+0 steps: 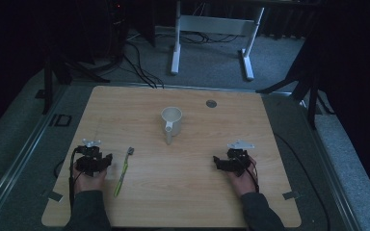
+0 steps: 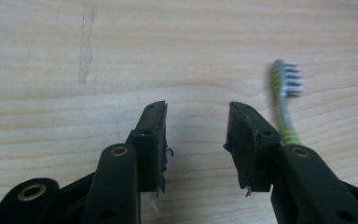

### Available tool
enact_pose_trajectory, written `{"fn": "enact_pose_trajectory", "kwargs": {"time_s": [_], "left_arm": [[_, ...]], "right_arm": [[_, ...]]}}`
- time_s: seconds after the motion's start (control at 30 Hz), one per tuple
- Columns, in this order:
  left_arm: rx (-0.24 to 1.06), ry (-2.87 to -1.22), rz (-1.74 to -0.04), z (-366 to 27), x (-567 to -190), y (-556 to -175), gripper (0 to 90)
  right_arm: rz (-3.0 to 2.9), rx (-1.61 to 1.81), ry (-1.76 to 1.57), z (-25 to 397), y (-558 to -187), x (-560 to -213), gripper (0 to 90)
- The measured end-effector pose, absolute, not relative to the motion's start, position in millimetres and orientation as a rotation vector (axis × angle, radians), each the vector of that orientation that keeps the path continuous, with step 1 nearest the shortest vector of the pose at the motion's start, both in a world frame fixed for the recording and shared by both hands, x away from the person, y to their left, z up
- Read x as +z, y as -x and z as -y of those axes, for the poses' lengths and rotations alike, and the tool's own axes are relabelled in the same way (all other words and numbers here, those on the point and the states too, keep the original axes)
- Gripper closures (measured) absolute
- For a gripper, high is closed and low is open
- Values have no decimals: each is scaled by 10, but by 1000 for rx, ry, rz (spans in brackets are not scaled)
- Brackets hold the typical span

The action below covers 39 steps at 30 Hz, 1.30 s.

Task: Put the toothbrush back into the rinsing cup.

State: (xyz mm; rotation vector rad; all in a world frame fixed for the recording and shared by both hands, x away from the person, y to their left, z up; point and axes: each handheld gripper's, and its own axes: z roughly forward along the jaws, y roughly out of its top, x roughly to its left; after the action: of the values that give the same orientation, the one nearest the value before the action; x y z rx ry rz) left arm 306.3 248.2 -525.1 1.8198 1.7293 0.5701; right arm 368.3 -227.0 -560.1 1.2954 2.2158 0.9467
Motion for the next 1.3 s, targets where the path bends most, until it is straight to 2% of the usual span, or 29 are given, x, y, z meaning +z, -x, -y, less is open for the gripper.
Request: {"fn": "enact_pose_trajectory", "kwargs": {"time_s": [0.17,0.67,1.3], "left_arm": [[537,-1838,-1690,-2456,-5154,-3059,612],[519,-1915,-1624,-2265,-4898,-3112,586],[447,-2015,-1613,-2076,-4798,-3158,602]], "right_arm": [[-2214,947,-1296,2269,-3680,-5601,188],[-2215,946,-1297,2269,-3680,-5601,188],[-2214,947,-1299,2268,-3679,-5600,188]]}}
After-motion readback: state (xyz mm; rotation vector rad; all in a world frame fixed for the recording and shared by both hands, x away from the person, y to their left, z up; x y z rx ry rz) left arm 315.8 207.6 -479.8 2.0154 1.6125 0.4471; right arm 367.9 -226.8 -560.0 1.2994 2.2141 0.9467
